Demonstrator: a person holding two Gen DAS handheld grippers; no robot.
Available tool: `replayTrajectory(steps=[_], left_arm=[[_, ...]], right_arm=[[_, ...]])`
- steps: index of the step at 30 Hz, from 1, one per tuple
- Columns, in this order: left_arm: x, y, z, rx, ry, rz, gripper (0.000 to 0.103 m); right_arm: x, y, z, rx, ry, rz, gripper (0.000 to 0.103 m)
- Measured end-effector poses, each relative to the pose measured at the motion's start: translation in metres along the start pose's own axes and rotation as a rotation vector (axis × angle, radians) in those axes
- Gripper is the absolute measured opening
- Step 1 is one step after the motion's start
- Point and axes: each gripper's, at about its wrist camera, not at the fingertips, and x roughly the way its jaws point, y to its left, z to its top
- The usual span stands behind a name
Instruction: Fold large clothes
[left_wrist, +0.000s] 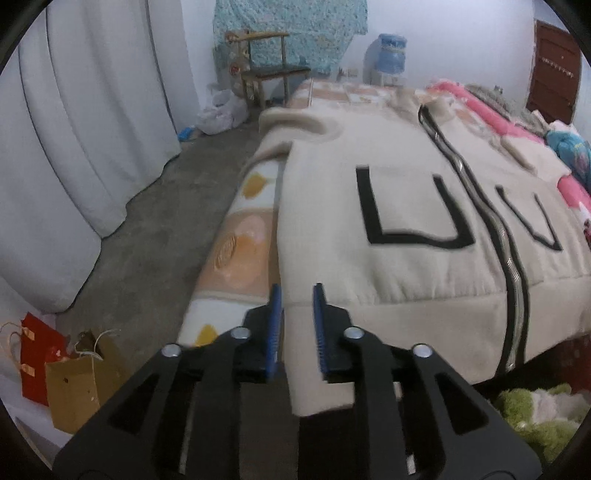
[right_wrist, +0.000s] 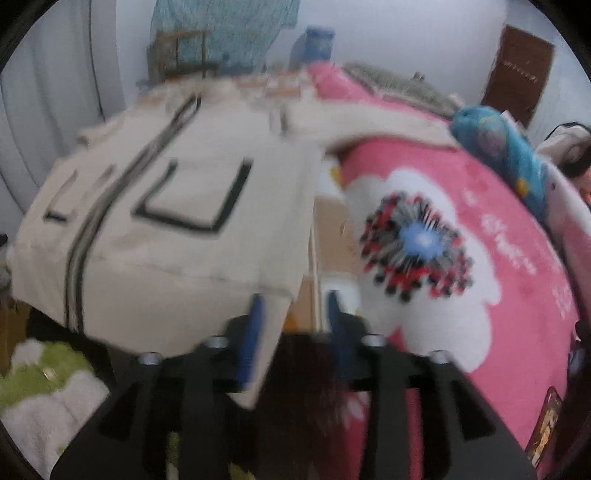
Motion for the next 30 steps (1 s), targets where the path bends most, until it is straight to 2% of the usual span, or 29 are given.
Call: replayTrajectory(steps=[2,5,10,15,25,30], left_arm=[[-0.007,-0.002,0.013,-0.005,-0.049,-0.017,0.038],[-0.008,-0.014,0.031,0.008,-0.100,-0.018,0.052],[0.009,-0.040,0.052,0.001,-0.109,-0.051,0.070],[0.039,-0.054,0.059,-0.009,-0.056,-0.067,0.073],[0.100,-0.053,0.058,-0.016,0.079,-0.022,0.073],[0.103,-0.052,0.053,-0.007,0.077,-0.016,0.078]], right_arm=[[-0.014,0.003,0.013,0.015,-0.075,0.021,0.063],[-0.017,0.023,0.035,0.000,-0.157,0.079,0.079],[0.008,0.066,0.064,-0.014,-0.153,0.189,0.088],[0.051,0.107,0.087,0.000,-0.059,0.283,0.088],[0.102,0.162,0.104,-0.066,0.047,0.281,0.088],[0.114,0.179,0.116,-0.111,0.057,0.263,0.090]])
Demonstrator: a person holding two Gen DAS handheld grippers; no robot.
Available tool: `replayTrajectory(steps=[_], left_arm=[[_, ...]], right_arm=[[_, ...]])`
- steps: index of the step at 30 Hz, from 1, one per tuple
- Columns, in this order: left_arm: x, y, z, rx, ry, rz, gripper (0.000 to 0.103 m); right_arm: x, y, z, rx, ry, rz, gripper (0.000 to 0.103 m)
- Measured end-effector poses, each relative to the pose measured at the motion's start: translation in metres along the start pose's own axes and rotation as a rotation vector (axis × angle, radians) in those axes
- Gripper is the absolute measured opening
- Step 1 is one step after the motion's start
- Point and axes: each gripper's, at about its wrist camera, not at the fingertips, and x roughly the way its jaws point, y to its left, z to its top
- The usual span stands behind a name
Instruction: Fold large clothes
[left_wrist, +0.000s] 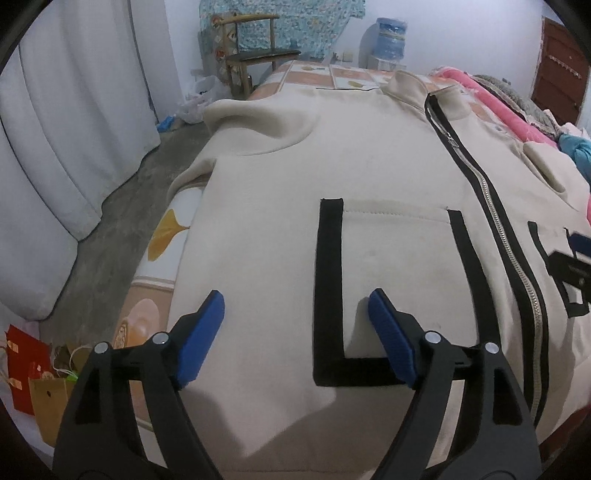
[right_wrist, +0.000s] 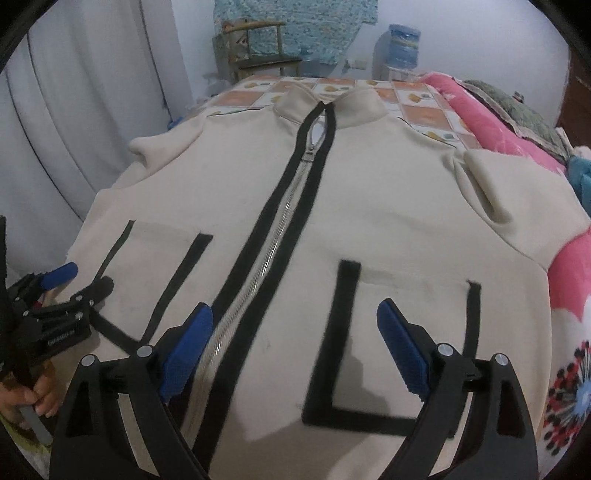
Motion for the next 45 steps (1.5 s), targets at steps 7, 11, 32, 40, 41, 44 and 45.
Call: replayTrajectory(steps=[7,11,32,40,41,44,45], left_arm=[[0.002,0.002,0.006,-0.005,0.019,-0.016,0.079],[0.000,0.007,0.015,-0.016,0.033,-0.052,0.079],[0.133,0.251,0.059,-0.968,0.273,-0.556,0.079],[0.223,0.278,-0.005,-1.352,0.446,-0.713,0.078],[0.230,0.275,-0.009,-1.374,0.450,-0.736,0.077],[0.246,0.273,-0.014,-1.425,0.457,-0.772,0.068],[0.247,0.273,-0.017,-1.441,0.452,-0.772,0.065]], right_arm=[[0.014,0.009,0.024,0.005,-0.011,0.041,0.092],[0.028,0.017,0.034,-0.012,-0.010,0.058,0.092],[0.071,0.027,0.036,-0.070,0.022,0.041,0.092],[0.073,0.027,0.037,-0.074,0.032,0.041,0.094],[0.073,0.027,0.037,-0.073,0.032,0.040,0.094],[0.074,0.028,0.038,-0.072,0.033,0.038,0.095],[0.074,0.028,0.038,-0.072,0.033,0.037,0.095]])
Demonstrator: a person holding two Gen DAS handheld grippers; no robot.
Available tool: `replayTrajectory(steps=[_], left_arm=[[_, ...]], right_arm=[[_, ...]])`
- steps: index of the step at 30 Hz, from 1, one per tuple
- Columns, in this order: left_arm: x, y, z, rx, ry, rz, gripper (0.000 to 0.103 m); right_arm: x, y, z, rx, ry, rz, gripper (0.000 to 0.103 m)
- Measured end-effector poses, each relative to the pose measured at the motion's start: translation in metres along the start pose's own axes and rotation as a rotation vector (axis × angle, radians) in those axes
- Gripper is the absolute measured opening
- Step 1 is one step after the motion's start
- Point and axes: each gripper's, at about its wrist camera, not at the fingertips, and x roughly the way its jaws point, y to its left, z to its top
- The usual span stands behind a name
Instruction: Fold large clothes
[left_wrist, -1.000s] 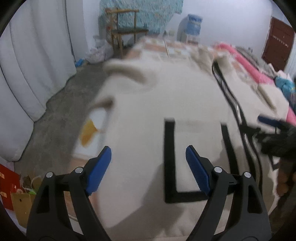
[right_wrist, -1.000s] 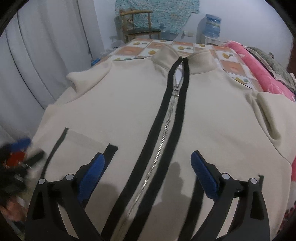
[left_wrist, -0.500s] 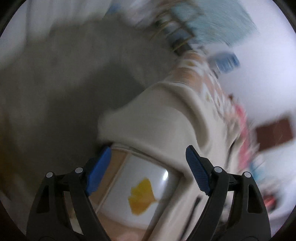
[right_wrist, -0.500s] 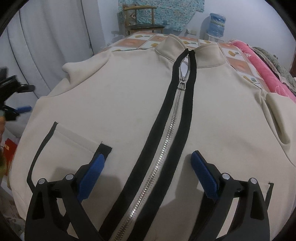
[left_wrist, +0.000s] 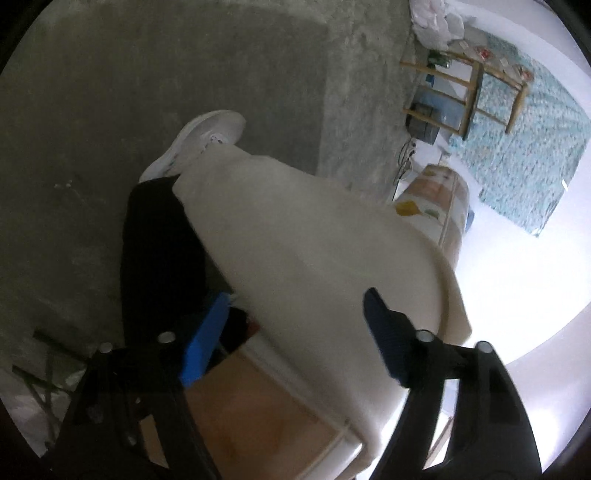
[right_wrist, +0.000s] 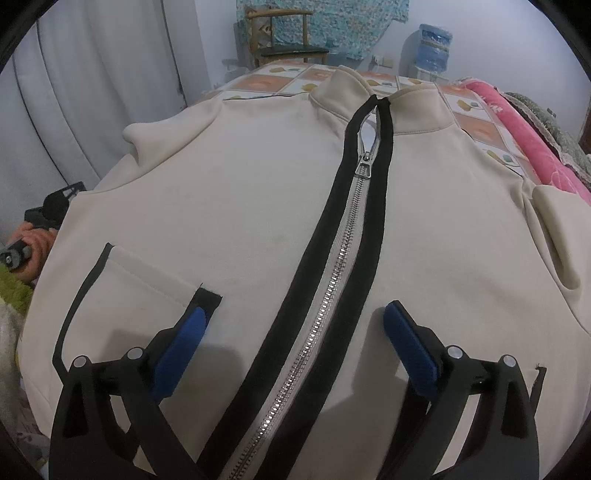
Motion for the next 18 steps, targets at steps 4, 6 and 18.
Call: replayTrajectory(steps=[4,6,18], left_arm=[[0.010,-0.006,0.003,-0.018,0.018,-0.006,0.031],[0.009,-0.014,0.004,0.008,0.022,0.000,0.015],[-0.083,-0.151,-0.039,0.470,-0.340,0.138,0.000]], right_arm=[[0.000,0.000,0.000,0.002,0.000,0.000,0.095],[0.000,0.000,0.000,0.003,0.000,-0.002,0.095],[-0.001,-0.004,-0.002,0.018,-0.008,0.011,0.095]])
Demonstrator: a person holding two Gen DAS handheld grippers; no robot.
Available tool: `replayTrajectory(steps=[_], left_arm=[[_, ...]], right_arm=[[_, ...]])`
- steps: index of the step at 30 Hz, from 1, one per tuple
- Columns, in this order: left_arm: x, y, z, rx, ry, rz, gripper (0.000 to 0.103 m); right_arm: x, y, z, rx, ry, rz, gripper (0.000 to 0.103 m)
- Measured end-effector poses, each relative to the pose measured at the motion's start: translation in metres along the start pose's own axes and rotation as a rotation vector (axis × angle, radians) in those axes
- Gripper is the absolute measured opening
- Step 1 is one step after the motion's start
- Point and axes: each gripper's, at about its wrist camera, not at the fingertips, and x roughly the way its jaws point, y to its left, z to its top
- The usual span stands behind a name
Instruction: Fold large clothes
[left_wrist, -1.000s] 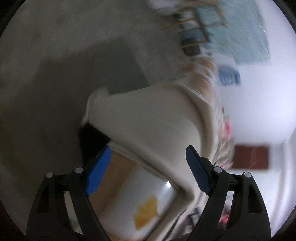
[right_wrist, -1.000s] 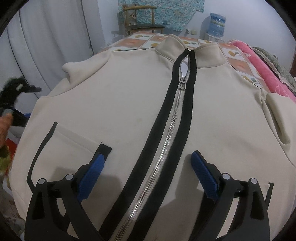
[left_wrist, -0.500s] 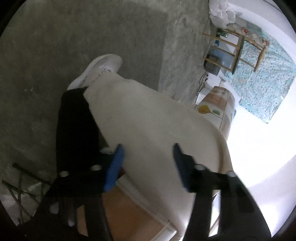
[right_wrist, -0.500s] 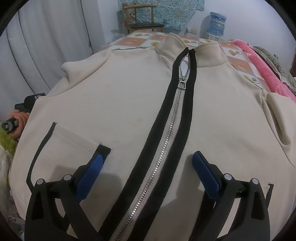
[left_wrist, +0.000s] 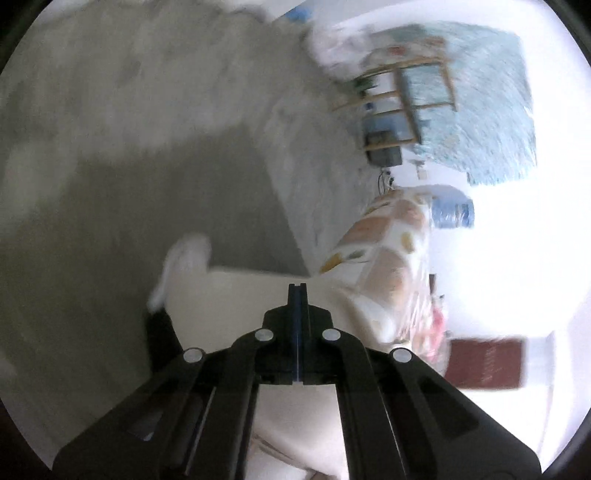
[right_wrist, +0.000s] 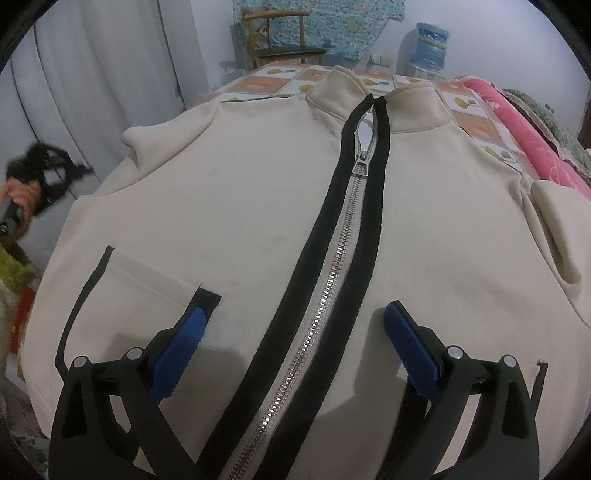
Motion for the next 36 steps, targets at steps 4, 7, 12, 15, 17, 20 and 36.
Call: replayTrajectory(steps=[4,7,12,15,17,20,36], left_arm=[[-0.009,-0.019,-0.002,0.021,0.109,0.031,0.010],[0.002,0.007,-0.014,-0.056,0.212,0.036,0.049],[0.019,0.060,-0.046,-0.225,0.349,-0.084,0.064],[0.027,0.087,-0.064,-0.308,0.414,-0.167,0.071],[0.031,0.101,-0.073,-0.317,0.433,-0.199,0.075],[0.042,0.124,-0.085,-0.373,0.457,-0.248,0.075],[0.126,0.179,-0.096,-0.586,0.589,-0.477,0.076]], right_arm=[[-0.002,-0.003,0.000,0.022,-0.005,0.016,0.095],[-0.004,-0.004,-0.002,0.031,-0.004,0.027,0.095],[-0.003,0.001,-0.002,-0.005,0.010,0.015,0.095],[0.000,0.007,0.000,-0.036,0.023,-0.010,0.095],[0.002,0.008,0.004,-0.034,0.039,-0.013,0.095],[0.003,0.008,0.007,-0.024,0.064,-0.023,0.095],[0.001,0.030,0.016,-0.062,0.125,-0.184,0.095]])
